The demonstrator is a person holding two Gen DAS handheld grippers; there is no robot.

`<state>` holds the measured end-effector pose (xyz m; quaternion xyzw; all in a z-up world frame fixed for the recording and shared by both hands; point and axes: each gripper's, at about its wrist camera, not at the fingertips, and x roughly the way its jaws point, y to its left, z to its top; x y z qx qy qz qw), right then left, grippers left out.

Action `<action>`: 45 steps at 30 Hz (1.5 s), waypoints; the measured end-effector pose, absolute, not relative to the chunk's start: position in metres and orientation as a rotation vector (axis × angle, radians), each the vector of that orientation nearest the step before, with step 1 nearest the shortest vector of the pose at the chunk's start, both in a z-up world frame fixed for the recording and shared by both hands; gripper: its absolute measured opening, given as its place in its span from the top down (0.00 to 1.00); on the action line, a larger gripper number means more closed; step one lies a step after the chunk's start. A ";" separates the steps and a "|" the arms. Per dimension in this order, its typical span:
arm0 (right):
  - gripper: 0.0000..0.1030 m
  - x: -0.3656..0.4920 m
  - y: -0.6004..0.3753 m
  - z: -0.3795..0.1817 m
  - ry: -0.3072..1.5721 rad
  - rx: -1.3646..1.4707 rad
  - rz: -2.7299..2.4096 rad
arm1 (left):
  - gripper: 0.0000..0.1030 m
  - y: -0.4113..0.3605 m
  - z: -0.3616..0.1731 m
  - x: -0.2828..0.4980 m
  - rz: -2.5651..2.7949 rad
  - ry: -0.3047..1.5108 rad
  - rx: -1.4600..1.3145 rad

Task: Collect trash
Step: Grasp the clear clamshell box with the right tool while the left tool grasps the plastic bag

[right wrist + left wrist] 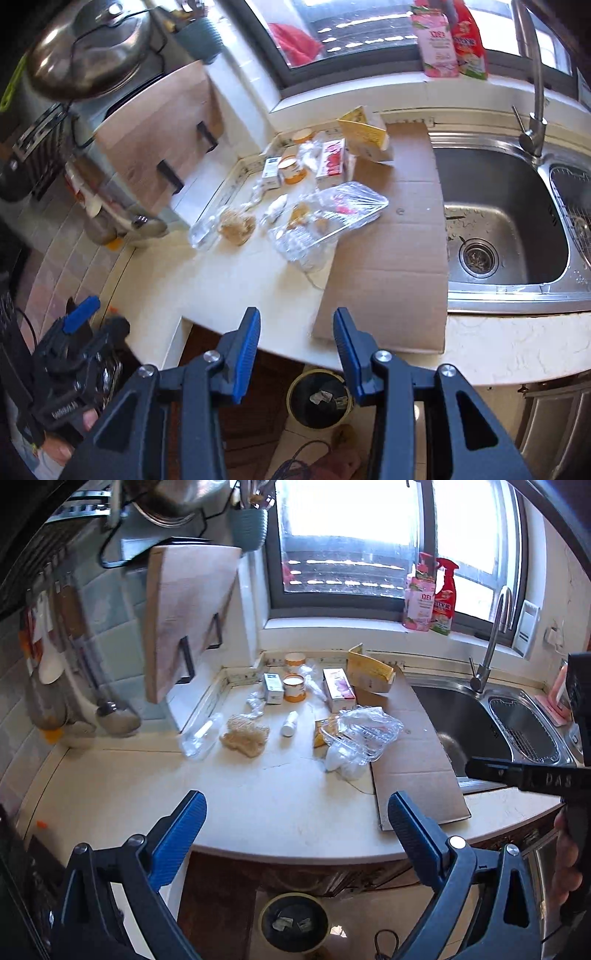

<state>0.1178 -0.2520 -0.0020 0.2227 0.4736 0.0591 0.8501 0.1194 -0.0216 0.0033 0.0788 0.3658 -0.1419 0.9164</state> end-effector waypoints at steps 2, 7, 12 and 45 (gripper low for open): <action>0.60 0.133 -0.258 -0.009 1.009 0.508 0.105 | 0.05 -0.029 -0.005 0.137 -0.306 0.776 0.164; 0.60 0.173 -0.268 -0.032 1.034 0.591 0.066 | 0.05 -0.037 -0.028 0.183 -0.339 0.836 0.136; 0.60 0.216 -0.273 -0.065 1.071 0.667 0.012 | 0.05 -0.035 -0.053 0.223 -0.340 0.882 0.115; 0.94 0.194 -0.328 -0.096 1.001 0.730 -0.185 | 0.05 -0.091 -0.137 0.321 -0.571 1.111 0.013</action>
